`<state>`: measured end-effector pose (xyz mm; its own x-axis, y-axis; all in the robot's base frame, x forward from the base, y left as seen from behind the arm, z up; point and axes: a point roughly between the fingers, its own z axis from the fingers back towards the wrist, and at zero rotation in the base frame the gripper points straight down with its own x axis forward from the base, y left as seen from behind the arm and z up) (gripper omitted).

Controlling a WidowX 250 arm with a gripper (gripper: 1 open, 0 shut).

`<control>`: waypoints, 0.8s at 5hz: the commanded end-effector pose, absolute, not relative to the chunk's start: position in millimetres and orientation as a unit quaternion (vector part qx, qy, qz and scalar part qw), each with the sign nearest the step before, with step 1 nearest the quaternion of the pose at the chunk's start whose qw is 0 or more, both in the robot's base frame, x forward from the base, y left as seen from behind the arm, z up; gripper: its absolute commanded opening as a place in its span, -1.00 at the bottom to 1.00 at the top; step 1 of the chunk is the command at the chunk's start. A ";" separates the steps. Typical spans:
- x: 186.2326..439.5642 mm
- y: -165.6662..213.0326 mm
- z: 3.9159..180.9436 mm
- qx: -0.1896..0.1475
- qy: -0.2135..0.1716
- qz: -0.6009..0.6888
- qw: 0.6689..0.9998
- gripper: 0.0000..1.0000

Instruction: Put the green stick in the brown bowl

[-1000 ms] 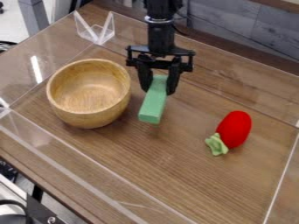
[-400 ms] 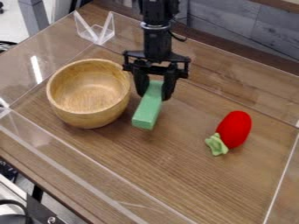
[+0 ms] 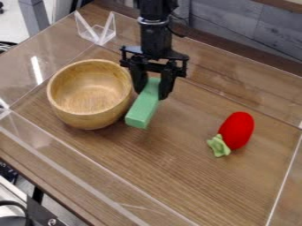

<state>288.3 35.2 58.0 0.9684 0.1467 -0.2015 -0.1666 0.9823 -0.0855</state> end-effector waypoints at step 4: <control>297.9 57.2 65.3 -0.039 0.069 0.040 0.996 -1.00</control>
<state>291.9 52.0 53.3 0.9802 0.0667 -0.1865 -0.0833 0.9931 -0.0827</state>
